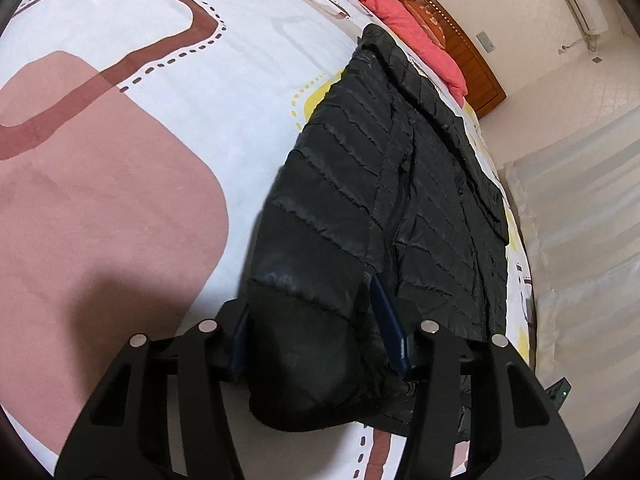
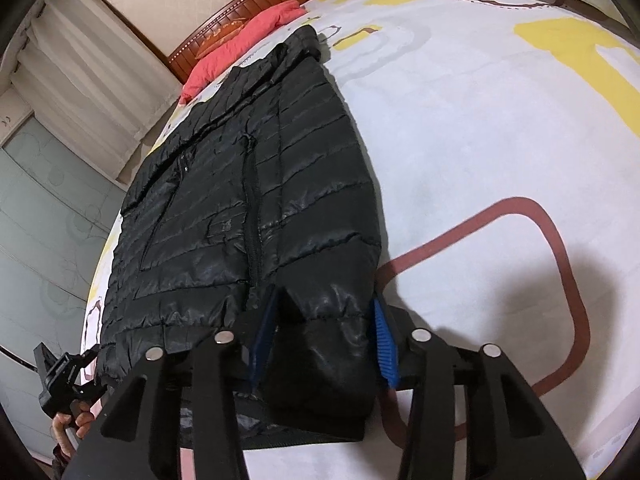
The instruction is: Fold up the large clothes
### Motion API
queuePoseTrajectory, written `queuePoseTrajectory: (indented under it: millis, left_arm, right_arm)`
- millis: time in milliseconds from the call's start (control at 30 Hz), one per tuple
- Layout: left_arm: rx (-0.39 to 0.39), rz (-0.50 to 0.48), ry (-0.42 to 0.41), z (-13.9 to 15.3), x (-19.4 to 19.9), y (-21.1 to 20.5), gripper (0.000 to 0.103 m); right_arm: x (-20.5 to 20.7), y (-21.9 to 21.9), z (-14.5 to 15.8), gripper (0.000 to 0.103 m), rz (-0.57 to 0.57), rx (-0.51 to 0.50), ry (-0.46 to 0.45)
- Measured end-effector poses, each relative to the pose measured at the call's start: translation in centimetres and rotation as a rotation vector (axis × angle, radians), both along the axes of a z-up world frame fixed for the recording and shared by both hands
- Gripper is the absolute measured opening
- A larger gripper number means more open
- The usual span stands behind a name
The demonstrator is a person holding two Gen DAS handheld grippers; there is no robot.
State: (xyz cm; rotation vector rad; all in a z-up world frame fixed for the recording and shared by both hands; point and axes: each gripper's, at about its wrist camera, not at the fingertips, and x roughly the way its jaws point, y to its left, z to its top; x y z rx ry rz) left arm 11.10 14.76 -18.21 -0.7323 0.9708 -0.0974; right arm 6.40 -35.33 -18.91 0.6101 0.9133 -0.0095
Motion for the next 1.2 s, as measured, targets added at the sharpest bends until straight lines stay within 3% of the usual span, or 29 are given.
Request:
queuePoseTrajectory:
  millis: [133, 200, 300, 333, 433, 733, 1200]
  left_arm:
    - [-0.029, 0.049, -0.008, -0.2, -0.5, 0.2, 0.051]
    - [-0.046, 0.085, -0.006, -0.4, -0.8, 0.3, 0.040]
    - [-0.093, 0.119, -0.002, -0.8, -1.1, 0.7, 0.024]
    - [-0.110, 0.127, -0.006, -0.8, -1.2, 0.8, 0.019]
    - [-0.118, 0.136, -0.037, 0.2, -1.5, 0.7, 0.014]
    - [-0.126, 0.113, -0.173, 5.7, -3.2, 0.8, 0.010]
    - [-0.130, 0.073, -0.290, 12.3, -8.8, 2.3, 0.009]
  right_arm:
    - [-0.7, 0.2, 0.0, 0.051, -0.017, 0.001, -0.009]
    - [-1.0, 0.7, 0.1, 0.050, -0.024, -0.008, -0.018]
    - [-1.1, 1.1, 0.0, 0.036, -0.033, 0.005, -0.021]
    - [-1.1, 1.1, 0.0, 0.025, -0.033, 0.019, -0.027]
    - [-1.3, 0.5, 0.0, 0.017, -0.043, 0.116, -0.050]
    - [-3.2, -0.4, 3.7, 0.013, -0.044, 0.290, -0.183]
    - [-7.3, -0.4, 11.8, 0.012, 0.016, 0.316, -0.368]
